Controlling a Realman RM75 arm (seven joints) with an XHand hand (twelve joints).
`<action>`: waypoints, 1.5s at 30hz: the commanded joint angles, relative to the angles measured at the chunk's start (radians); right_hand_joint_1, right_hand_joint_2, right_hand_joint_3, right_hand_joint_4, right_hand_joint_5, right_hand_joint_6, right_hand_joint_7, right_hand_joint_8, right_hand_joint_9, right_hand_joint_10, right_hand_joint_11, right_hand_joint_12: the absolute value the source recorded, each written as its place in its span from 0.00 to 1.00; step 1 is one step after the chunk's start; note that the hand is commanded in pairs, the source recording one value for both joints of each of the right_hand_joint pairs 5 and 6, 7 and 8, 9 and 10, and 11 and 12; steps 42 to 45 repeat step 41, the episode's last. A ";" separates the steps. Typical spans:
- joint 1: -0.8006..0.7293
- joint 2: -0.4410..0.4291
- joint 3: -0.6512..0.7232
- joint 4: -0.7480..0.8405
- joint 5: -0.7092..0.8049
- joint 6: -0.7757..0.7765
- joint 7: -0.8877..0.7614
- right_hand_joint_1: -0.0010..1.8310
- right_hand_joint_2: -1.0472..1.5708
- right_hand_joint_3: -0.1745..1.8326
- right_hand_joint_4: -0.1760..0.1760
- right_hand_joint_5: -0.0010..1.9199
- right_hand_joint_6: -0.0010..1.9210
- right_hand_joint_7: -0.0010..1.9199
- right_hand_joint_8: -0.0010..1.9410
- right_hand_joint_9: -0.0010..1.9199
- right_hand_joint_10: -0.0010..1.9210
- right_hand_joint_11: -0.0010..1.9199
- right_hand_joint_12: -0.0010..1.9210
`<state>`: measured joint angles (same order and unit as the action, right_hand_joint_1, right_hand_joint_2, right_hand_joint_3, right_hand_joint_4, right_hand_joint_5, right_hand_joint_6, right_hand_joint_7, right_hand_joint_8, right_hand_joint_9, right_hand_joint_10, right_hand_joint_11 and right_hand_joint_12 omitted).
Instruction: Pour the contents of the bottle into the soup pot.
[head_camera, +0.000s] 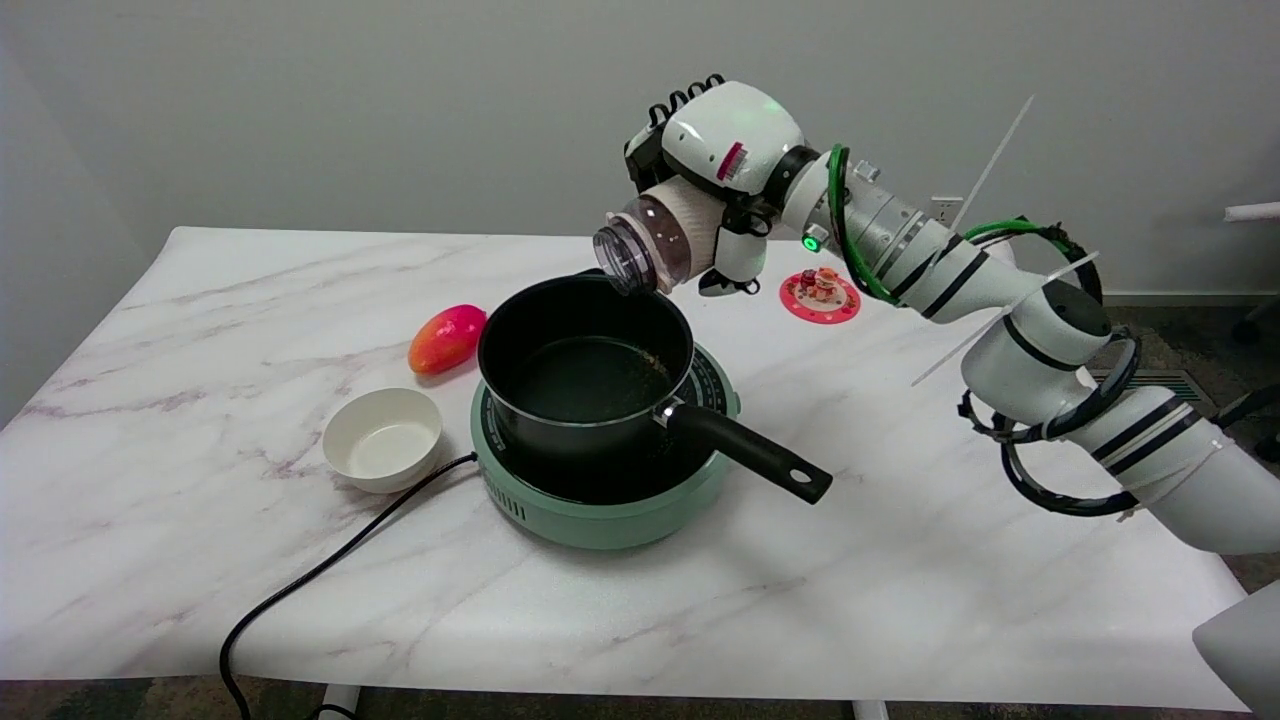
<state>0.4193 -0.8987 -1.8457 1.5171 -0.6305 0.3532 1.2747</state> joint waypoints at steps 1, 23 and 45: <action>0.099 0.076 -0.098 0.039 -0.138 -0.001 -0.024 0.86 0.87 0.52 0.50 1.00 1.00 1.00 0.99 0.78 0.78 0.66 0.66; 0.106 0.118 -0.218 0.015 -0.252 -0.019 -0.004 0.87 0.84 0.56 0.50 1.00 1.00 1.00 0.99 0.76 0.76 0.66 0.66; 0.103 0.126 -0.107 0.044 0.353 -0.025 0.068 0.89 0.83 0.55 0.50 1.00 1.00 1.00 0.99 0.76 0.76 0.66 0.66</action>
